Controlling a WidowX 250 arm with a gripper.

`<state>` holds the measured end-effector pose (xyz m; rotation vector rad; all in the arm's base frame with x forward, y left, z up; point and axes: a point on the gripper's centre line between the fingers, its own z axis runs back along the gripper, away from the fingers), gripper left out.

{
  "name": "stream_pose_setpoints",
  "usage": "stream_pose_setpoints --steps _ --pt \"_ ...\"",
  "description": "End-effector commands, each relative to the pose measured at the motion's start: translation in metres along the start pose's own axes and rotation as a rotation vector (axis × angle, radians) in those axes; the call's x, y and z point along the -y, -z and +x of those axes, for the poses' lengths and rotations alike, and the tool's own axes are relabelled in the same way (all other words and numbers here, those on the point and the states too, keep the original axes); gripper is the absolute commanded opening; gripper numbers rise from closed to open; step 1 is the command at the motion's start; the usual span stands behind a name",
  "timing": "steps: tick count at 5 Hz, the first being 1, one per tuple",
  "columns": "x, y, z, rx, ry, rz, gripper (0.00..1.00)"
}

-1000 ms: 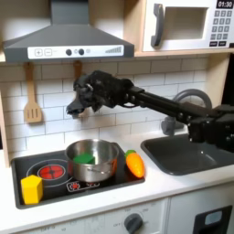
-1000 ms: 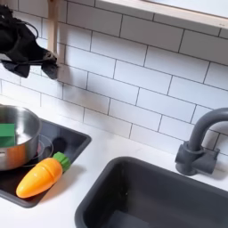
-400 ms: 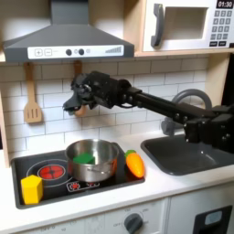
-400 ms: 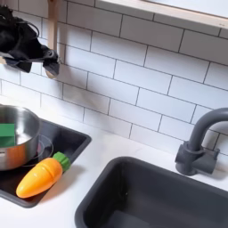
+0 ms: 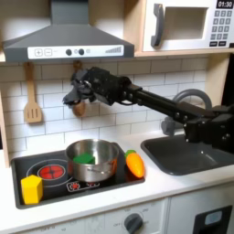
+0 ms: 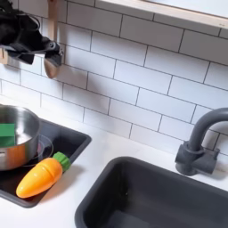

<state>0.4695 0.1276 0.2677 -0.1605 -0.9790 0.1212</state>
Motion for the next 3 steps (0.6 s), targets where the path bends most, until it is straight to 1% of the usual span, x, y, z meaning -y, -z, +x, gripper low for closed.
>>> stream_pose_setpoints --steps 1,2,3 --pt "0.001 0.004 0.011 0.02 0.011 0.002 1.0" --pt "0.0 -0.002 0.018 0.043 0.006 -0.002 1.0" --pt "0.003 -0.004 0.021 0.049 0.013 -0.005 1.0"
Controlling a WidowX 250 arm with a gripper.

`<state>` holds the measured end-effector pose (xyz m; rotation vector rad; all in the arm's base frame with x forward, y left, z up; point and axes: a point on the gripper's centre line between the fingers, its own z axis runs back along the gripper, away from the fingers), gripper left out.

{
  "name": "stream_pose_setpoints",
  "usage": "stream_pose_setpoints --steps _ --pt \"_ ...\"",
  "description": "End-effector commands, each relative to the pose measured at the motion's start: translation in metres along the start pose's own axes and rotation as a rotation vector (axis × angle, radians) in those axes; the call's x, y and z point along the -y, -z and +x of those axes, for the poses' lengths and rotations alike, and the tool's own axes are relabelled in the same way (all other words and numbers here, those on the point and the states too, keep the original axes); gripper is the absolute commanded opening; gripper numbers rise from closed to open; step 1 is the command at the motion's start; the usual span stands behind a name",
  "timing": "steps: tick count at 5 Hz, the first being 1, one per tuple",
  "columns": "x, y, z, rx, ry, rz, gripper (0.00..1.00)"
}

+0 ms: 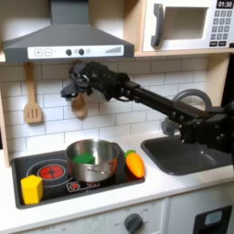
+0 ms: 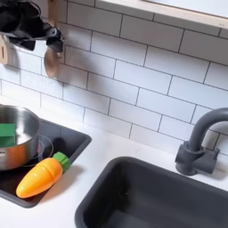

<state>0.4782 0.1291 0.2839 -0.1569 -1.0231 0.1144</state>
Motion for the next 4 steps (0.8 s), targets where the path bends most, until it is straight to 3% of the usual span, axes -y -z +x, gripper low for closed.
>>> stream_pose_setpoints --steps 1,4 --pt "0.002 0.0 0.002 0.007 0.002 -0.003 1.0" --pt "0.015 0.015 0.005 0.01 0.011 -0.016 1.0"
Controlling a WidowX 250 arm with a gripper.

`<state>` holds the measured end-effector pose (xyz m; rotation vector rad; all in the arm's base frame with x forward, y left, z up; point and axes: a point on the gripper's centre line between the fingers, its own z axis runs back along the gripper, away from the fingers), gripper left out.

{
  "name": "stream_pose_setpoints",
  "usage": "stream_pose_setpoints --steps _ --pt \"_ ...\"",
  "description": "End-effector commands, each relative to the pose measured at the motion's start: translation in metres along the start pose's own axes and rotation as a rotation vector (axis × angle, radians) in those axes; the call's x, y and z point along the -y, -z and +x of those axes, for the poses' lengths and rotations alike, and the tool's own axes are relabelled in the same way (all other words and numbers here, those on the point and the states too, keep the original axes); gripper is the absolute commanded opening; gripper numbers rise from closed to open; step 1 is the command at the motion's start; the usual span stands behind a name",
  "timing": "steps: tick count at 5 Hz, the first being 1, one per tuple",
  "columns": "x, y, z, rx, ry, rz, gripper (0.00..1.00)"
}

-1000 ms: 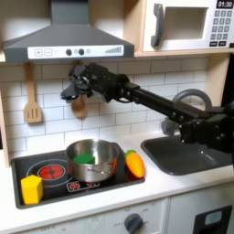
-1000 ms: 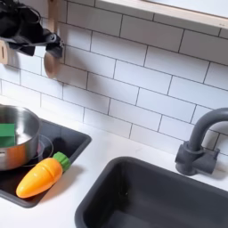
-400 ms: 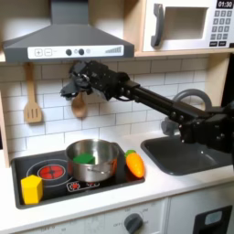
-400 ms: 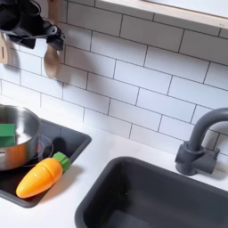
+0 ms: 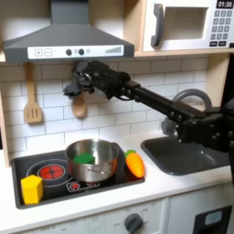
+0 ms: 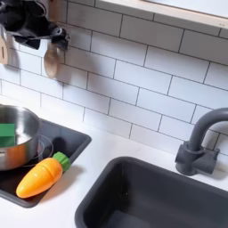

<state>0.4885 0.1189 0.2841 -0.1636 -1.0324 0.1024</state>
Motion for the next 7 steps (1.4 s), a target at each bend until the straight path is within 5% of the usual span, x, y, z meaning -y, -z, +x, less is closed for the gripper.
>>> stream_pose_setpoints --steps 1,2,3,7 --pt "0.0032 0.0089 0.0008 0.004 0.005 0.0 1.0" --pt "0.0058 0.0113 0.0012 0.004 0.011 -0.002 0.81" --pt "0.0035 0.0106 0.0016 0.006 0.01 0.004 0.0" --pt "0.0065 0.0045 -0.0018 0.008 0.013 -0.005 0.0"
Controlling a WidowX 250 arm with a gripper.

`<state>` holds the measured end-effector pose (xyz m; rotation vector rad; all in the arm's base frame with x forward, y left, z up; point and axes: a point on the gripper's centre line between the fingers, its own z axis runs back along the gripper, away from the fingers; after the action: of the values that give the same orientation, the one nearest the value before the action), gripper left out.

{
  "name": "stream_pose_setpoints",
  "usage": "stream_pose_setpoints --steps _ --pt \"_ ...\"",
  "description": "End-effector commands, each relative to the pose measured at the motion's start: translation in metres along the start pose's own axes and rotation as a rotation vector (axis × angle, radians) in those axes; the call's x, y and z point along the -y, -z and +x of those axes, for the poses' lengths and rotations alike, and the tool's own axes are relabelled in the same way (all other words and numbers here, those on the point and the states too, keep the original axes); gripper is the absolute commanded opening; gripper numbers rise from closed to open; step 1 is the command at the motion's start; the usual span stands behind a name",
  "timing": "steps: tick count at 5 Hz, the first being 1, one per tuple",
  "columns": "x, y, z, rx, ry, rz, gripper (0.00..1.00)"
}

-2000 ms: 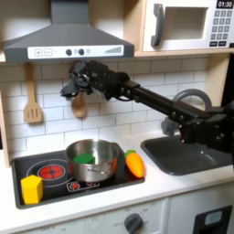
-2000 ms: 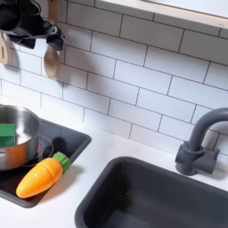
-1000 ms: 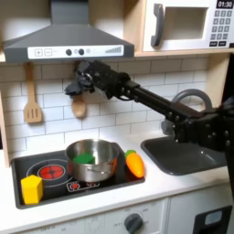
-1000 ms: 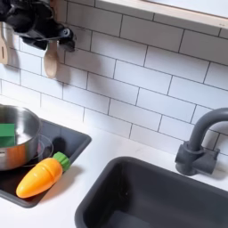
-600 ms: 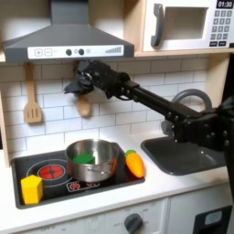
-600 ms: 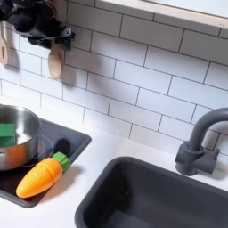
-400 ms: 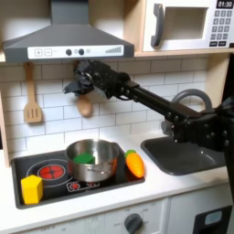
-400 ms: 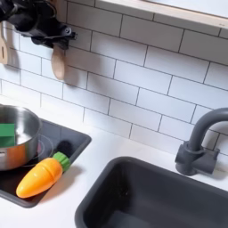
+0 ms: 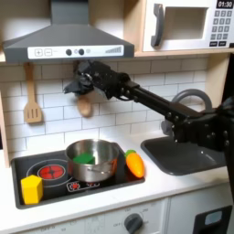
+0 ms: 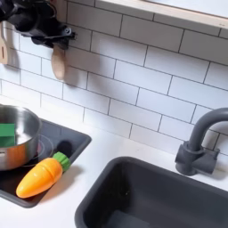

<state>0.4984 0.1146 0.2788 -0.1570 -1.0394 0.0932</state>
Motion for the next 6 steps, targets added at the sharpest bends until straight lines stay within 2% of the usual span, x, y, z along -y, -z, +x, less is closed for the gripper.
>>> stream_pose_setpoints --steps 1,3,5,6 --pt "0.006 -0.016 -0.001 0.012 -0.002 -0.008 0.0" --pt "0.008 -0.028 -0.001 0.018 -0.007 -0.005 0.0" --pt "0.009 -0.049 0.014 0.067 -0.024 0.006 0.0" --pt "0.011 -0.047 0.008 0.054 -0.015 -0.002 0.0"
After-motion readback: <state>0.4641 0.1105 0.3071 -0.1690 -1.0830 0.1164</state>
